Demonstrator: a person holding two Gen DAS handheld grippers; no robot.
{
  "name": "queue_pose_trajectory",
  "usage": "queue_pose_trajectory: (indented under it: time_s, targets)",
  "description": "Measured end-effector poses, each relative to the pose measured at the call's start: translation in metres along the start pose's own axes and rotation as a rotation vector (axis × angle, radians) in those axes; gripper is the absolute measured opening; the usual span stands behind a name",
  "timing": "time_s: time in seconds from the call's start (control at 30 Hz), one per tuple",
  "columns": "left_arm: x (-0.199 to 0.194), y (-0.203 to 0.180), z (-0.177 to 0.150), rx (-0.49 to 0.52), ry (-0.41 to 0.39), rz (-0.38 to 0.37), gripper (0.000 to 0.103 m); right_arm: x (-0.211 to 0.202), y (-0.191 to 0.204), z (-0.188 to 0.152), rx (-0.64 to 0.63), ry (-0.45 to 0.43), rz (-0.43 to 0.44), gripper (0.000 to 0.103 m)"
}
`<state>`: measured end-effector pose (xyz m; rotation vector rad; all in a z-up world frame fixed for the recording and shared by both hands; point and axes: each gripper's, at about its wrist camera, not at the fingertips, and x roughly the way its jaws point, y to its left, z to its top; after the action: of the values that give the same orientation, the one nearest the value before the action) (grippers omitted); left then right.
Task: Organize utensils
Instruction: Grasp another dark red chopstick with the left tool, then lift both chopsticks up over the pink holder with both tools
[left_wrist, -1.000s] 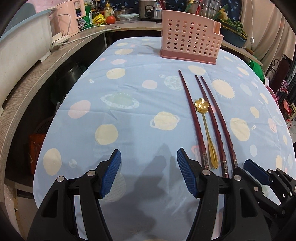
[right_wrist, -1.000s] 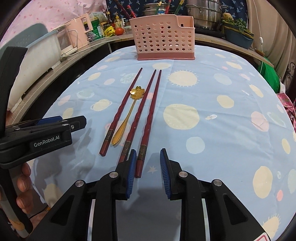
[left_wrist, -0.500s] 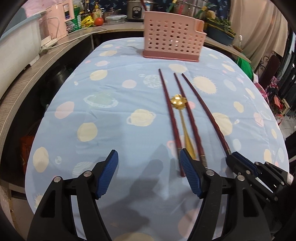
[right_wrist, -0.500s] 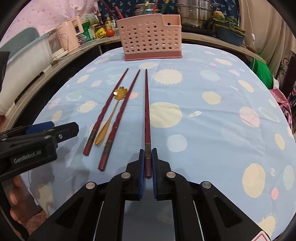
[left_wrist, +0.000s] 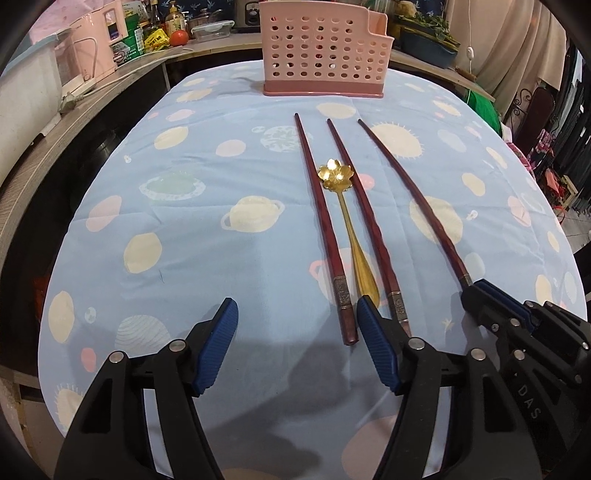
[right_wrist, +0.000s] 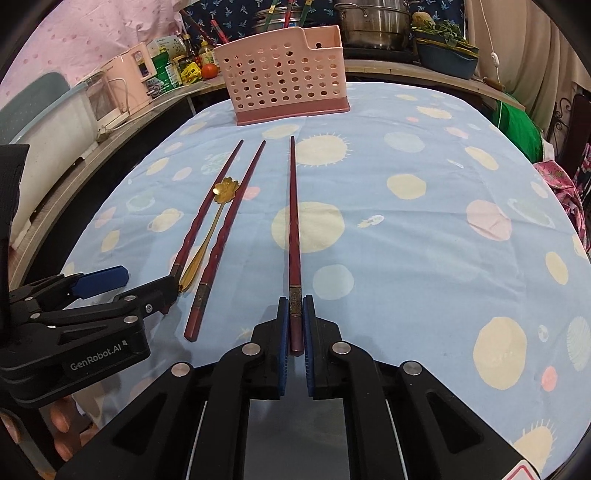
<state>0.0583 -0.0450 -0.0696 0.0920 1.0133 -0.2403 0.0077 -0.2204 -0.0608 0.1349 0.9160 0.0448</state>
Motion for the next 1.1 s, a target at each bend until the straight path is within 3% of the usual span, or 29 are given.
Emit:
queue_pose_trajectory:
  time_s: [0.1, 0.2, 0.5, 1.1]
  targets:
    - [0.001, 0.0, 0.001, 0.005, -0.007, 0.015, 0.063, 0.0, 0.0, 0.0, 0.001, 0.0, 0.001, 0.007]
    - [0.002, 0.001, 0.004, -0.001, -0.012, 0.019, 0.056, 0.0, 0.0, 0.0, 0.0, 0.0, 0.0, 0.007]
    - [0.0, 0.007, 0.007, -0.019, -0.012, -0.017, 0.008, 0.0, -0.001, 0.0, 0.001, 0.001, 0.002, 0.007]
    - [-0.028, 0.011, 0.016, -0.04, -0.047, -0.025, 0.007, -0.031, 0.001, 0.013, 0.016, -0.073, 0.018, 0.007]
